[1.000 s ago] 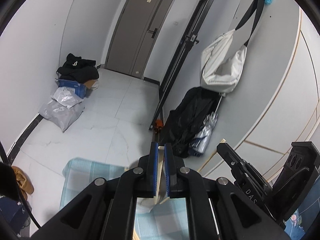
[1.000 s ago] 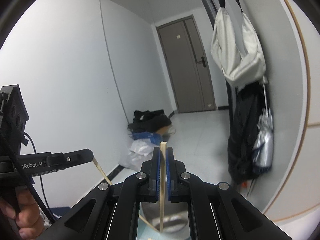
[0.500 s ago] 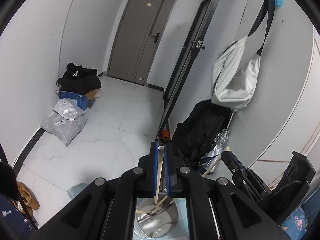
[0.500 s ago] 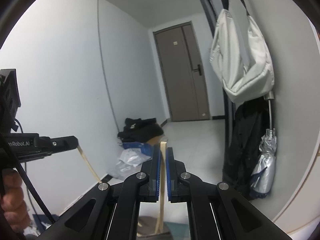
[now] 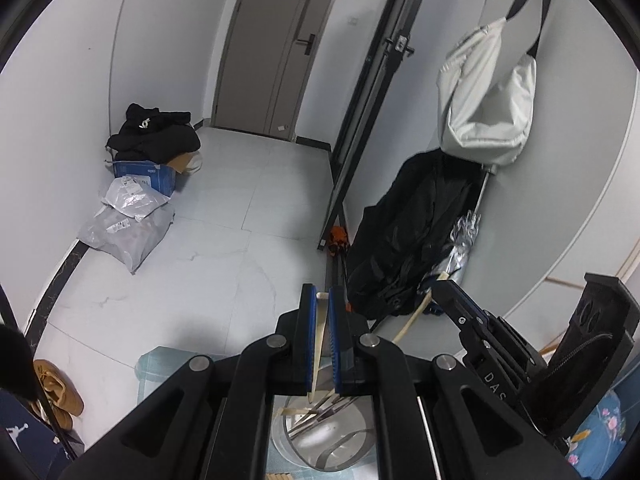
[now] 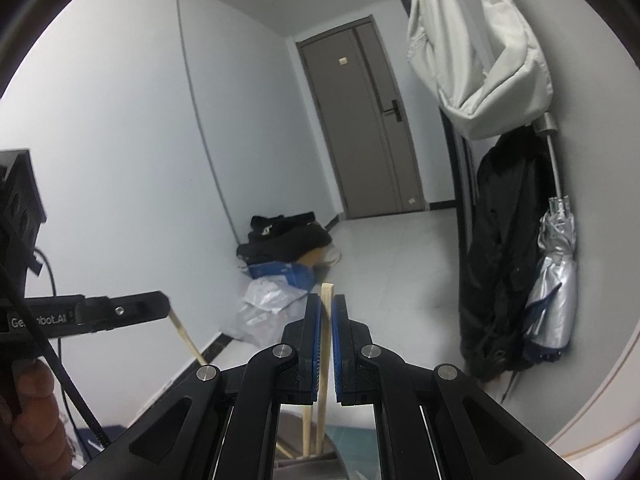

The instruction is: Organize utensils

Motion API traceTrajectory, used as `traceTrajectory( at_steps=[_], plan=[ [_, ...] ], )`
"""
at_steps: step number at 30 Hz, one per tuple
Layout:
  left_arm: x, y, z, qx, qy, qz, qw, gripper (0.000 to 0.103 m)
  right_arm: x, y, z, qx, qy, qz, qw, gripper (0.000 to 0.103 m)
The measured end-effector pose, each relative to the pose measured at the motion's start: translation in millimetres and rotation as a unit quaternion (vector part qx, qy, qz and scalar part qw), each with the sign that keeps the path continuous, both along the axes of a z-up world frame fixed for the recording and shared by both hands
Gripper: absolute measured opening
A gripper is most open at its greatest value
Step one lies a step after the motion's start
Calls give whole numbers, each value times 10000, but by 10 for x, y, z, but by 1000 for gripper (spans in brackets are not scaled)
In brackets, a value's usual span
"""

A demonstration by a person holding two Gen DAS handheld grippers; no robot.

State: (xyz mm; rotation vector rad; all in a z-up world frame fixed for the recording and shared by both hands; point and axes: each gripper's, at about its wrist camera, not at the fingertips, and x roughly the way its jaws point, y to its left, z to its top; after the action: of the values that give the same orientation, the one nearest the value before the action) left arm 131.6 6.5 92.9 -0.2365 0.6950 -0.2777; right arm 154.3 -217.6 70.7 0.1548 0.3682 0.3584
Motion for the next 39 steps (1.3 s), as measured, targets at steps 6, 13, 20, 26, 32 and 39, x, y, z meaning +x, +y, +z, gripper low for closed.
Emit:
traceTrajectory(
  at_steps=[6, 13, 20, 26, 32, 39],
  plan=[
    [-76, -113, -107, 583, -198, -91, 9981, 3, -70, 178, -199, -545, 86, 313, 9980, 4],
    [-46, -81, -333, 318, 355, -379, 9981, 3, -122, 178, -419, -386, 542, 571, 9961, 7],
    [-122, -84, -336, 325, 539, -195, 9978, 6, -286, 114, -399, -277, 663, 668, 9952, 9],
    [-310, -41, -286, 326, 411, 48, 9986, 34, -547, -21, -293, -159, 539, 440, 9974, 29],
    [-606, 36, -158, 380, -106, 551, 9977, 75, -797, -126, -208, -64, 431, 270, 9987, 45],
    [-934, 141, -69, 591, -646, 1016, 9910, 91, -1093, -117, -138, -129, 325, 231, 9991, 66]
  ],
)
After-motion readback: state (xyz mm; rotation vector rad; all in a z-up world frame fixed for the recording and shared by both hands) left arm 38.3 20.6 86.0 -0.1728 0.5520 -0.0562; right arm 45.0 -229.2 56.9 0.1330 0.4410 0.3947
